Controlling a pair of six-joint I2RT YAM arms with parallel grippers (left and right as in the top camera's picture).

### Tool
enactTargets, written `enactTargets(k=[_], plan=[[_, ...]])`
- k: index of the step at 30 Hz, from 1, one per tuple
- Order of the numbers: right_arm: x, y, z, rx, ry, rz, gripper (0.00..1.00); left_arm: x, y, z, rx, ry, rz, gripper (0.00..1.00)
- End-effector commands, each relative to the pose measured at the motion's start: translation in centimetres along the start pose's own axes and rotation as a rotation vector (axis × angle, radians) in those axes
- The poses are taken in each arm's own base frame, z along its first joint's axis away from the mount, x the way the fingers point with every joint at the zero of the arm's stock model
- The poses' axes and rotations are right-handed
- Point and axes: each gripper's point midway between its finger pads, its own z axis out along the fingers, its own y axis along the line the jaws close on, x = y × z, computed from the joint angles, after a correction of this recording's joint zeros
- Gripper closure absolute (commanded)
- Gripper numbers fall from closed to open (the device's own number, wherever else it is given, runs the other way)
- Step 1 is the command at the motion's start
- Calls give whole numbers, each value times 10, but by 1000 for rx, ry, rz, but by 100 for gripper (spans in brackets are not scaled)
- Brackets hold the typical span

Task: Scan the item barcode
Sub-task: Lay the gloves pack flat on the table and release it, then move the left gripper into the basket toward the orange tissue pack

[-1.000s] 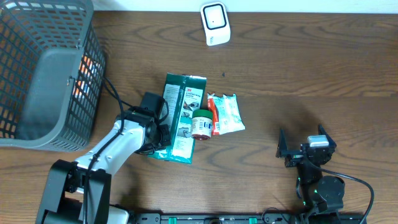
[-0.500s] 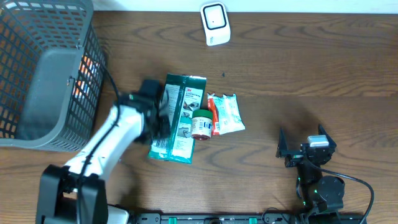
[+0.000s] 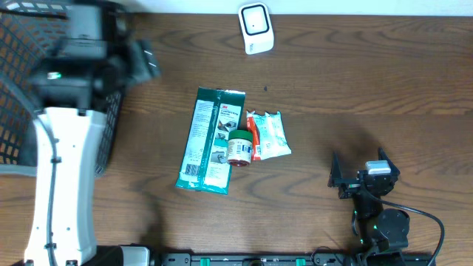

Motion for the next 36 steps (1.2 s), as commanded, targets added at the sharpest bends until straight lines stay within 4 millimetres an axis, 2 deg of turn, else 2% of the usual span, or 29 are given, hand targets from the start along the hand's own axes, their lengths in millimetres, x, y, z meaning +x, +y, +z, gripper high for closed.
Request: enactTargets(k=[1,5,6,9,14,16,23,27,29,32,36], plan=[[0,0,0,1,1,-2,1,-24,53,-1,-108,-59,-89,15],[0,0,0,2,0,-2,1,-34,109,2,-204,-76,-208,15],[0,0,0,2,0,-2,1,-35,129,4,-237,-78,-261,15],[0,0,0,1,1,-2,1,-35,165,10,-296,-72,-356,13],[0,0,0,1,1,-2,1,-25,205,34,-362,-5,-428,11],[0,0,0,2,1,-2,1,-17,209,54,-355,48,-438,11],[0,0,0,2,0,-2,1,16,198,129,-240,260,-473,11],[0,0,0,1,1,-2,1,29,201,165,-251,310,-629,11],[0,0,0,1,1,-2,1,37,202,178,-267,334,-683,22],[0,0,0,2,0,-2,1,47,200,197,-279,369,-709,33],[0,0,0,2,0,-2,1,57,187,221,-272,405,-678,45]])
